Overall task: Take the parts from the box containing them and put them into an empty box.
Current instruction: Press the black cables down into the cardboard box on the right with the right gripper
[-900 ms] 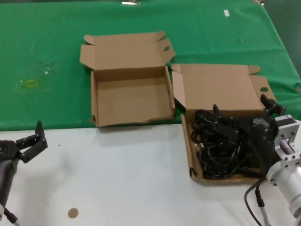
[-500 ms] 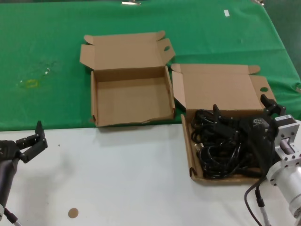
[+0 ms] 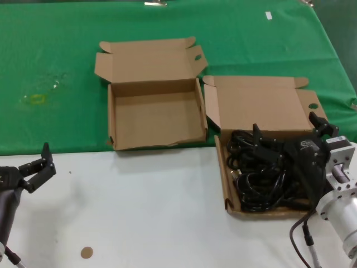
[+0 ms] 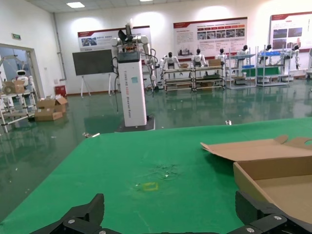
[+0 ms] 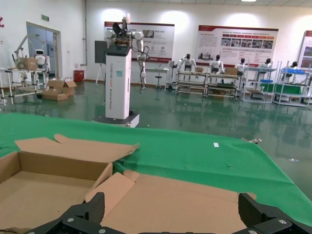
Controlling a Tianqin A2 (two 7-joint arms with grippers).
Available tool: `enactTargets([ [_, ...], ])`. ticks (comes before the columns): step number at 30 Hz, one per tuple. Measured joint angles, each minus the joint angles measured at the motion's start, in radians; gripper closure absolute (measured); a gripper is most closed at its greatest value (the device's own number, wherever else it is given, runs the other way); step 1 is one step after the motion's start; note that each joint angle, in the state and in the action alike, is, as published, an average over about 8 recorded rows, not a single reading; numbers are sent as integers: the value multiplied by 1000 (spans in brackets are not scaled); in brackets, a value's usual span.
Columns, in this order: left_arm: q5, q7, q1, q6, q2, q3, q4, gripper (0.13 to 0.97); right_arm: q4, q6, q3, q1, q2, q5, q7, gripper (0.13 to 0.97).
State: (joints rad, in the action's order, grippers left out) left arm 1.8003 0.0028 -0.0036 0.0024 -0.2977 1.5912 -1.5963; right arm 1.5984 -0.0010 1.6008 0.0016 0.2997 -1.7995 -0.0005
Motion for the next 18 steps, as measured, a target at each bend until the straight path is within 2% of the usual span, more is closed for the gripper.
enactTargets([
  [8,0,0,0,0,0,0,0,208,3,3,1,-1,-1,1,-1,129],
  [12,0,0,0,0,0,0,0,208,12,14,9,-6,8,-1,-3,129],
  [18,0,0,0,0,0,0,0,314,29,71,71,-7,91,-66,-13,129],
])
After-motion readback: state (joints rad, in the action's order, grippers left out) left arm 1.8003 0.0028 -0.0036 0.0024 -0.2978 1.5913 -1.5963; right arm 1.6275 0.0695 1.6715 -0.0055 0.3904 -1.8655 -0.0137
